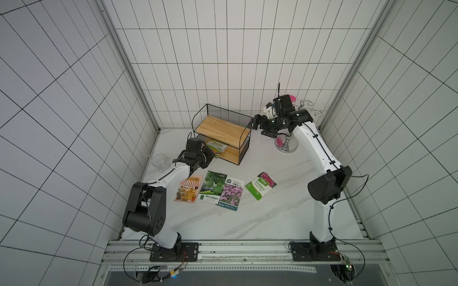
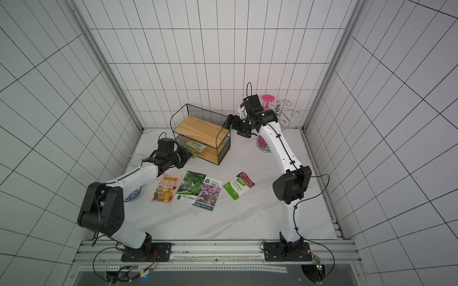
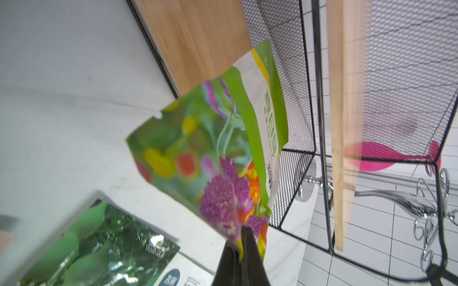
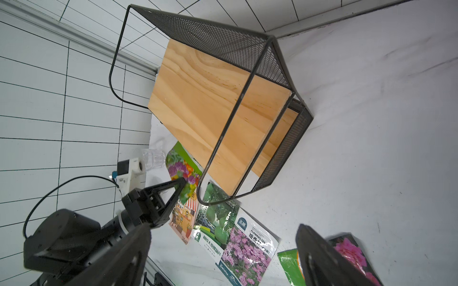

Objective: Take the seed bag off the shelf
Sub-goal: Pick up the seed packet from the shelf, then place the seed packet at the center of the board.

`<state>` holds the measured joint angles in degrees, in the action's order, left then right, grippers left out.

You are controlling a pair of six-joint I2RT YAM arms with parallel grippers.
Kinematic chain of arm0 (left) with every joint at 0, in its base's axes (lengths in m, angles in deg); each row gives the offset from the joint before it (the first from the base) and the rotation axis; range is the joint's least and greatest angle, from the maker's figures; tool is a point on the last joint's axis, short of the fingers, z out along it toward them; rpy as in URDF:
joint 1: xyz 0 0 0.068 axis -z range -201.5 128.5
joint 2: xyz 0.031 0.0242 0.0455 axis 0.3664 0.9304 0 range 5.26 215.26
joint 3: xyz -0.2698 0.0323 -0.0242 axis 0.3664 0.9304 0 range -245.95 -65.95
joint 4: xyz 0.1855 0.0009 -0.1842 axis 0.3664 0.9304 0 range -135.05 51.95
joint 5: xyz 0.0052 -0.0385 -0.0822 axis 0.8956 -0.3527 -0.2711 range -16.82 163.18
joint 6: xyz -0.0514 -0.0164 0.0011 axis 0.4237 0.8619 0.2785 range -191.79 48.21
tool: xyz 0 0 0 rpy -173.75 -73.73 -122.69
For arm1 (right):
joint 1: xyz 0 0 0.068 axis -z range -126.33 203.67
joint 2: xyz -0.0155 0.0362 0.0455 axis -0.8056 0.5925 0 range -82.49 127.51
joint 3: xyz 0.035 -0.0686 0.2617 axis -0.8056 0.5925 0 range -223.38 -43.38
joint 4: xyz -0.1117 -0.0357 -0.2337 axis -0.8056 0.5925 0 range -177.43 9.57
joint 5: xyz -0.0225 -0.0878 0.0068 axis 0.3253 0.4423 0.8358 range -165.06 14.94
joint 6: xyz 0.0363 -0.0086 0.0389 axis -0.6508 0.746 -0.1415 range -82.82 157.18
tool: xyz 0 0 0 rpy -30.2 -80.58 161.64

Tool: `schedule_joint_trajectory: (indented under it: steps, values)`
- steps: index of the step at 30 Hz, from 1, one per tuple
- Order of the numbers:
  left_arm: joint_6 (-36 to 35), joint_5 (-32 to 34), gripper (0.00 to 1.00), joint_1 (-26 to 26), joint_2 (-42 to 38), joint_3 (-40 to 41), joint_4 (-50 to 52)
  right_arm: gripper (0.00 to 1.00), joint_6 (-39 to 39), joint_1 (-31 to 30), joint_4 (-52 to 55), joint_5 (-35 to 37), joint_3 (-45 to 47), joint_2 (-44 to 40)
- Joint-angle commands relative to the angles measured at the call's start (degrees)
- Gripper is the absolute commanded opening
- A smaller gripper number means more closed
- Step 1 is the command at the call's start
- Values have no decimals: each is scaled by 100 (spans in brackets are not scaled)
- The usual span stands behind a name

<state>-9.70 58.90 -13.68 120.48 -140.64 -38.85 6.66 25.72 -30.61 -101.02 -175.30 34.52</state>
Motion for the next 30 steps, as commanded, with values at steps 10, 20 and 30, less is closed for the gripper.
schedule_joint_trajectory:
  steps: [10, 20, 30]
  values:
    - [-36, -181, 0, 368, -1972, 1287, 303, 96, 90, 184, 17, -1, -146, -158]
    - [715, 256, 0, 1373, -3711, 2673, 545, 95, 16, 178, 7, -65, -75, -231]
    - [1132, 474, 0, 2523, -4109, 3144, 618, 94, 85, 52, 15, 43, 210, -429]
